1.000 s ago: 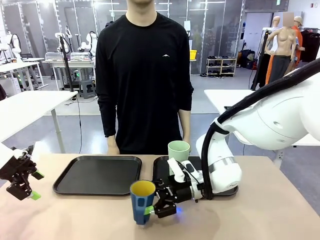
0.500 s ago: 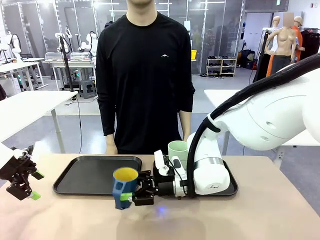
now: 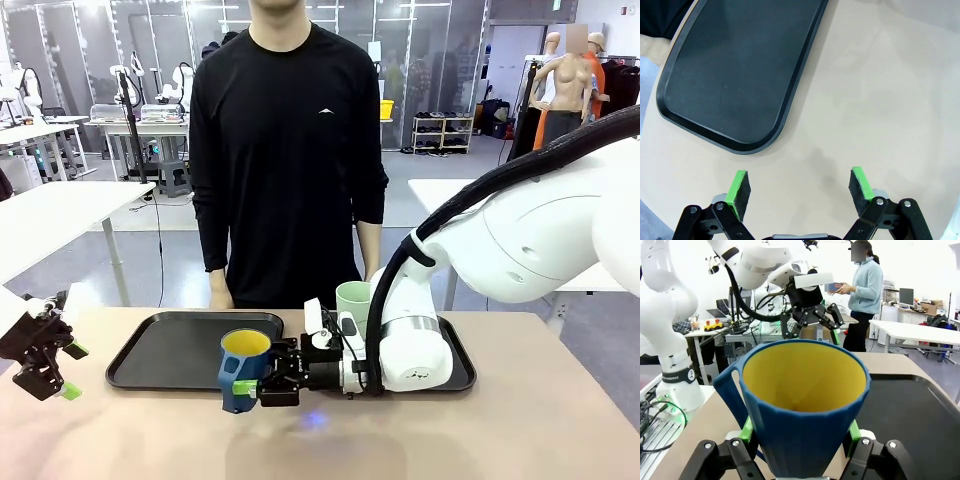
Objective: Sort and store the cups by type.
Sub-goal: Pick up the Handle plastic cup and place it into the empty Flat Tray.
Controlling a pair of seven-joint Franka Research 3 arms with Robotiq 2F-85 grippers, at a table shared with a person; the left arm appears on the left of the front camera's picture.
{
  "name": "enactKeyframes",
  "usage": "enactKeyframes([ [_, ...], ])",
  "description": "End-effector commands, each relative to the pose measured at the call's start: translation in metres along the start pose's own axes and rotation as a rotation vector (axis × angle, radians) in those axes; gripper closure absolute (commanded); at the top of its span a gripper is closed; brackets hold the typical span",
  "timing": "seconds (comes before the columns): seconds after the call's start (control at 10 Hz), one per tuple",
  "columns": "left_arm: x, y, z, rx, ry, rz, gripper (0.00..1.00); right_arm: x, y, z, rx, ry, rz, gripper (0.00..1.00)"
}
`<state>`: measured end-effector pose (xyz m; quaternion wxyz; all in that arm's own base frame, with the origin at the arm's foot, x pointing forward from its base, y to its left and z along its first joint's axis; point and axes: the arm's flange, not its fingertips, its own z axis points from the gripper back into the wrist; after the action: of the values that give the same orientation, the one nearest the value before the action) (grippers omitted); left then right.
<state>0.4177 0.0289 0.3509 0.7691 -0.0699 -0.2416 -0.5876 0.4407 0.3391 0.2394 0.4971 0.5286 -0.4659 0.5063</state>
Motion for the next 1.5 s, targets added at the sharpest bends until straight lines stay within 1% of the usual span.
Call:
enactKeyframes([
  [0.0, 0.000, 0.000, -0.002, 0.009, 0.018, 0.003, 0.00, 0.004, 0.002, 0.003, 0.009, 0.005, 0.002, 0.24],
  [0.1, 0.000, 0.000, -0.002, 0.009, 0.018, 0.003, 0.00, 0.000, 0.000, 0.000, 0.000, 0.000, 0.000, 0.24],
  [0.2, 0.000, 0.000, -0.002, 0.009, 0.018, 0.003, 0.00, -0.004, -0.005, -0.012, -0.048, -0.023, 0.008, 0.24],
  [0.4, 0.000, 0.000, -0.002, 0.009, 0.018, 0.003, 0.00, -0.009, -0.008, -0.035, -0.168, -0.030, 0.006, 0.24],
  [0.8, 0.000, 0.000, -0.002, 0.009, 0.018, 0.003, 0.00, -0.008, -0.019, -0.077, -0.297, -0.052, 0.071, 0.24],
  [0.9, 0.000, 0.000, -0.002, 0.009, 0.018, 0.003, 0.00, -0.007, -0.023, -0.084, -0.348, -0.045, 0.090, 0.24],
  [1.4, 0.000, 0.000, -0.002, 0.009, 0.018, 0.003, 0.00, -0.009, -0.038, -0.116, -0.420, 0.045, 0.070, 0.24],
])
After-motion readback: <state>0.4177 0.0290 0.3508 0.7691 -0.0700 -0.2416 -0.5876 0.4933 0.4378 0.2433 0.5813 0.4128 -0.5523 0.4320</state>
